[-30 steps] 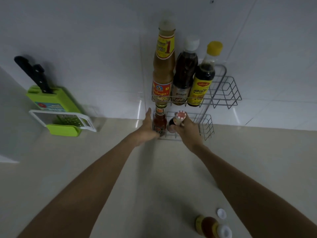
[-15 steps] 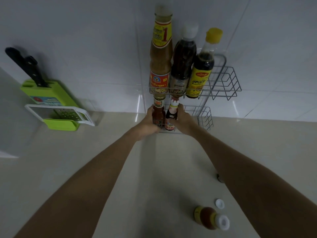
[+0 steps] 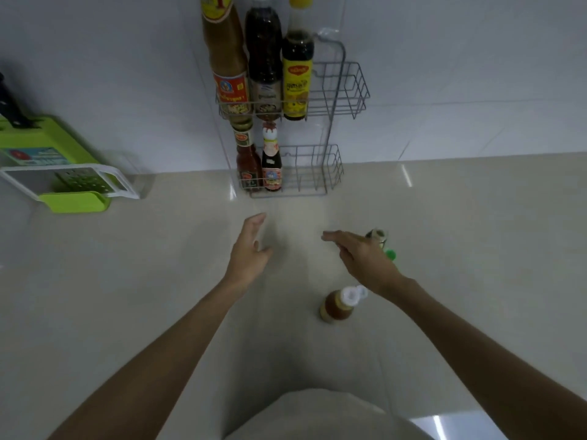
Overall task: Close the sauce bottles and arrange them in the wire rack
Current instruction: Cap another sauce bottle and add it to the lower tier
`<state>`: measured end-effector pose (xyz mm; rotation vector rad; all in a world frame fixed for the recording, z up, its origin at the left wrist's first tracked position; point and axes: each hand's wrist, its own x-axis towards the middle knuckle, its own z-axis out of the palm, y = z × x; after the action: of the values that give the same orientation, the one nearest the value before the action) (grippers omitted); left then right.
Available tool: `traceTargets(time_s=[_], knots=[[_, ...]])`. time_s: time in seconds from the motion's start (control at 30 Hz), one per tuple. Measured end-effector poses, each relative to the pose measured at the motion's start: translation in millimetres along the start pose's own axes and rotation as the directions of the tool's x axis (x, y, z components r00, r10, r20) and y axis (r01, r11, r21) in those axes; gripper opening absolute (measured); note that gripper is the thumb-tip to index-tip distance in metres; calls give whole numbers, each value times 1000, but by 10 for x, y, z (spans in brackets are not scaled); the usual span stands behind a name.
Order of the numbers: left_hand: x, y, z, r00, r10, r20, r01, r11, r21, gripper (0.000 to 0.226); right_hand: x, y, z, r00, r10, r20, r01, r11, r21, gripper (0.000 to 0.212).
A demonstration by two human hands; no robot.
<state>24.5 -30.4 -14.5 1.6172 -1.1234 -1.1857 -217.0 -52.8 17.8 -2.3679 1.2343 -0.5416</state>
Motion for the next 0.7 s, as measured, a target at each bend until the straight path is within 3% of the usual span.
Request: traceTargets(time_s=[0.13,0.2,0.3,0.4,0.47,0.53,0.57,0.63,0.7], knots=[[-393,-158,264,995,1,100,-11,995,100,68,-557,385,211,953,168,253,-134,980,-147,51],[-523,-206,378,982,22,190,-55,983,173,71,-763,531,323,925,166,342,-85,967,-240,48],[-619,-234,543,930,19,367,-116,963,243,76,-977,684,442,937,113,332,-4,950,-312,46],[-682,-235,727,884,49,465,-187,948,256,76,-990,678,441,965,127,228,-42,938,-344,34],[-742,-230,846,892,45,450,-161,962,223,73,-885,520,338,978,206,-39,-209,975,-71,22],[-808,-222,941,910,35,414,-127,972,196,70,-715,284,136,890,366,-273,-269,903,335,12],[-835,-229,986,923,41,382,-116,978,176,65,-636,157,21,852,439,-286,-254,823,508,8],[-861,-226,1072,956,39,291,-78,990,121,55,-508,-56,-158,855,478,-201,-182,639,747,4],[-843,-179,1129,980,18,198,-32,997,69,47,-461,-174,-255,902,393,-181,-122,633,765,5]])
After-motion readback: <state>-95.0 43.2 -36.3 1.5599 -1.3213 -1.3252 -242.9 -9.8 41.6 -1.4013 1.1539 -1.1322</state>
